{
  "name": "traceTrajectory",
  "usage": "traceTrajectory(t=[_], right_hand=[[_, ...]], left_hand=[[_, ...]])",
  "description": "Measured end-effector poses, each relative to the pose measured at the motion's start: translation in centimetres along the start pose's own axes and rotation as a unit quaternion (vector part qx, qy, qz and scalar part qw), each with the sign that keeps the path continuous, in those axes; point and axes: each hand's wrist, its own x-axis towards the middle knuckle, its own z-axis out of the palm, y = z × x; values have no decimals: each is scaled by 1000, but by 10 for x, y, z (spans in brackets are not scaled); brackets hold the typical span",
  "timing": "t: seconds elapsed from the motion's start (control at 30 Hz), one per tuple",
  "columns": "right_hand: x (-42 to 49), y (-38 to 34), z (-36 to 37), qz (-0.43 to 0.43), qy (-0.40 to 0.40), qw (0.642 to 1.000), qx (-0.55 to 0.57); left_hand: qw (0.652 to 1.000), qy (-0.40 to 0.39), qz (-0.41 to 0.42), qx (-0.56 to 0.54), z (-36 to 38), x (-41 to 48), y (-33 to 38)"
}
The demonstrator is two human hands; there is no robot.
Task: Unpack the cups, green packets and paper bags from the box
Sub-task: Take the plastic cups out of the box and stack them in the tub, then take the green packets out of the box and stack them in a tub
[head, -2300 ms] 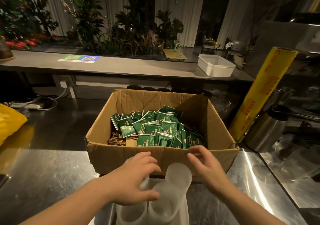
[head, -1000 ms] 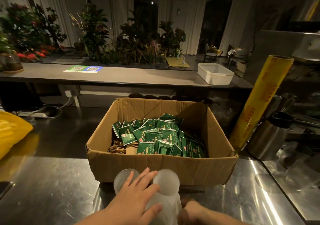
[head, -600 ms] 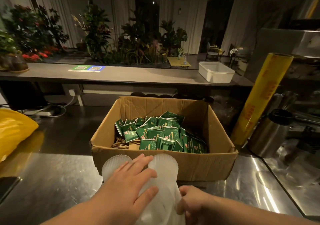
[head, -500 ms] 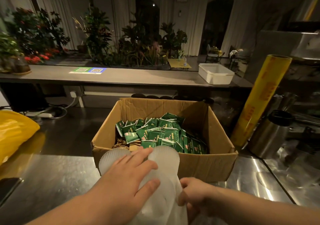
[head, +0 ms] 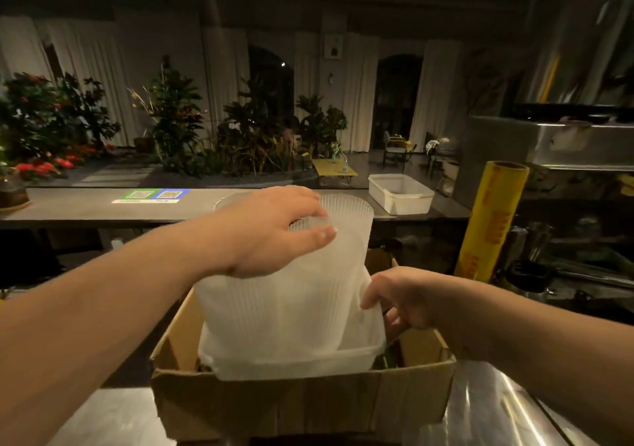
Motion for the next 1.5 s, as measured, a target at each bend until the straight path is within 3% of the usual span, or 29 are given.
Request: traceTrajectory(t=[0.13,0.47,0.57,0.73,0.9,0.97,1.1,1.23,1.5], right_hand=[[15,-20,-31,16,22,999,31],[115,-59,-91,72,64,992,81],[153,-78,-107,84,82,989,92],[214,-103,-119,83,87,977,173],[250,-123,-114,98,102,945,294],[258,-129,-109,94,107,930,339],[273,-135,-98,91,112,891,429],[290,-144,-92,74,125,857,495],[299,-157,-94,70,110,854,504]], left_hand=[[999,-50,6,-18,-10,56,-4],[994,-60,-1,-92,-11,201,-49],[991,-20,-19,-131,-13,238,-60],[969,154,-43,-187,-9,284,-88],[972,197,-101,-79,21,306,-117],[963,216,-137,-88,37,314,-125],[940,148,-212,-224,78,325,-127],[930,44,-215,-295,131,339,-122],[965,7,-144,-221,174,370,-124]])
